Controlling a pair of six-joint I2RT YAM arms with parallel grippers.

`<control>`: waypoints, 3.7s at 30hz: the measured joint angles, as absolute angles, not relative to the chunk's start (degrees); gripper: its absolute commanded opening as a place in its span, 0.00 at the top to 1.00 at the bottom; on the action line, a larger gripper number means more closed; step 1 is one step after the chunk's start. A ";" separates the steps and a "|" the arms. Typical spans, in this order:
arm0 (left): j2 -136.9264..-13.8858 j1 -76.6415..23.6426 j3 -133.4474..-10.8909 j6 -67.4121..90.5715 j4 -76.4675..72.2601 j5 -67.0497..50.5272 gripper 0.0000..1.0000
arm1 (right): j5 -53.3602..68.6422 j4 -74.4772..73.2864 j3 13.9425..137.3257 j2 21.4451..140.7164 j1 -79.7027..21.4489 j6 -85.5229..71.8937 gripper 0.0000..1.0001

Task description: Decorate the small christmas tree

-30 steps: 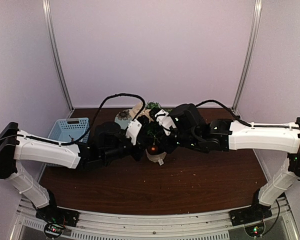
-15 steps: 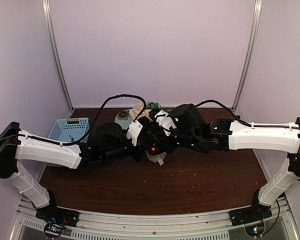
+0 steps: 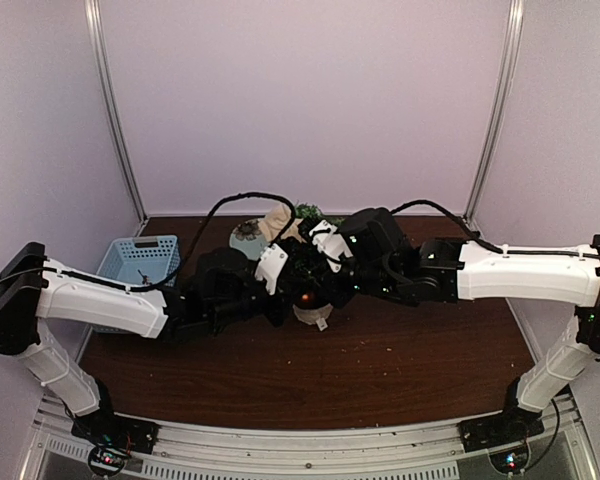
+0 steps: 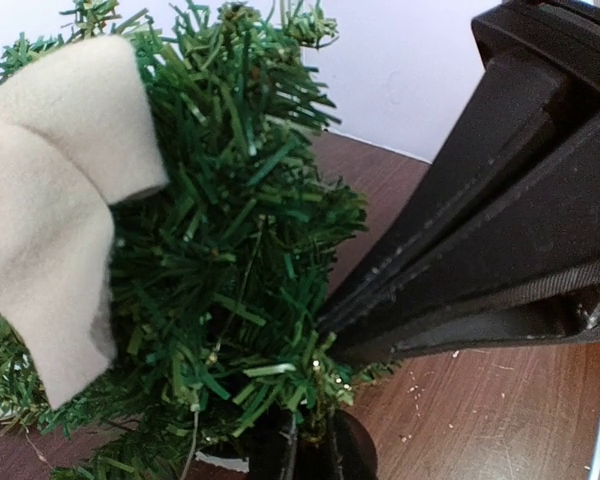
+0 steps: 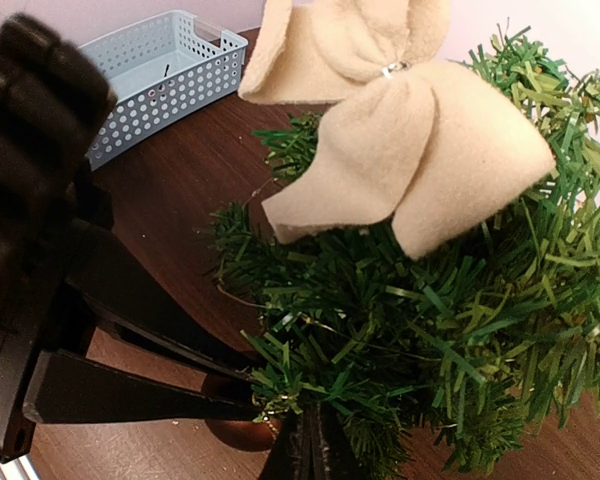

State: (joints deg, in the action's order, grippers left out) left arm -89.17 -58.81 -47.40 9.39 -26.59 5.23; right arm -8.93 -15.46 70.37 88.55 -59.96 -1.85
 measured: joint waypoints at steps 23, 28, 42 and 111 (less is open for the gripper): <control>-89.71 -57.67 -48.07 12.58 -27.27 3.99 1.00 | -8.97 -15.86 70.98 89.43 -59.75 -1.76 1.00; -90.63 -57.47 -48.12 13.65 -27.05 3.99 1.00 | -8.99 -15.97 71.00 89.43 -59.75 -1.76 1.00; -90.63 -57.41 -48.14 14.28 -26.96 3.38 0.87 | -8.99 -16.14 70.98 88.75 -59.75 -1.78 0.93; -95.53 -0.75 -61.17 36.86 21.56 16.97 0.50 | -1.06 -17.08 64.55 73.01 -49.08 -1.96 0.64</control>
State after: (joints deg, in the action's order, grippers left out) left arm -95.53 -0.75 -61.17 36.86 21.56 16.97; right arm -1.06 -17.08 64.55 73.01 -49.08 -1.96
